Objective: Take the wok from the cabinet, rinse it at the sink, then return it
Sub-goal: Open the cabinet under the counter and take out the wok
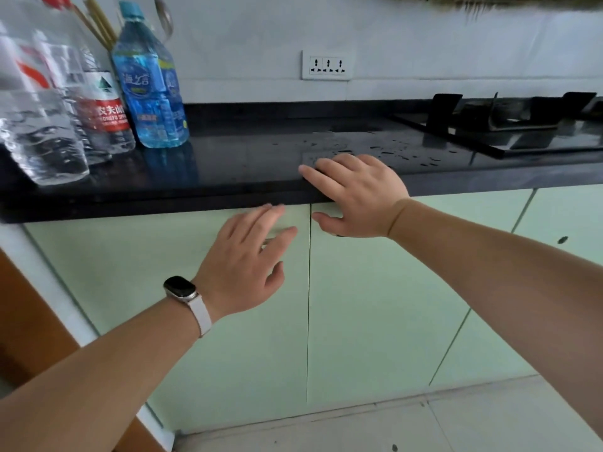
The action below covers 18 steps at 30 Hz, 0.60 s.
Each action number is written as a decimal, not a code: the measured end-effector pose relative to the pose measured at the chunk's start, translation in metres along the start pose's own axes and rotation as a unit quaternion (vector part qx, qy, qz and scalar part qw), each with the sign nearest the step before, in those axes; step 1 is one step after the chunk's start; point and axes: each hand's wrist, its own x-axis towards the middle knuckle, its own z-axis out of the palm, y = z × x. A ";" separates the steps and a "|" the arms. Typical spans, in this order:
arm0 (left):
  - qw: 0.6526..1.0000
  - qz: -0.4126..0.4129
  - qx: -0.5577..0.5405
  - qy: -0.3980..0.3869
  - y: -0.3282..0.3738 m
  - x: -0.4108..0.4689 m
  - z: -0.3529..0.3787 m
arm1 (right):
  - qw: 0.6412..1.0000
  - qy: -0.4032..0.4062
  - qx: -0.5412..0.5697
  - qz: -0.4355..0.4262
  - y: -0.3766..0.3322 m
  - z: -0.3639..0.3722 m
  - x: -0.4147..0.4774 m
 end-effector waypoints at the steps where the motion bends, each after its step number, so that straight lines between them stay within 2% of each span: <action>1: 1.000 -0.007 -0.003 -0.016 0.003 -0.001 0.002 | 1.000 0.005 -0.001 -0.001 0.000 0.001 0.000; 12: 0.990 -0.102 -0.019 -0.096 0.025 -0.001 0.001 | 0.999 -0.039 0.002 0.015 -0.006 -0.007 0.000; 18: 0.989 -0.103 -0.047 -0.097 0.036 -0.018 -0.019 | 0.993 -0.096 0.038 0.062 -0.019 -0.023 -0.005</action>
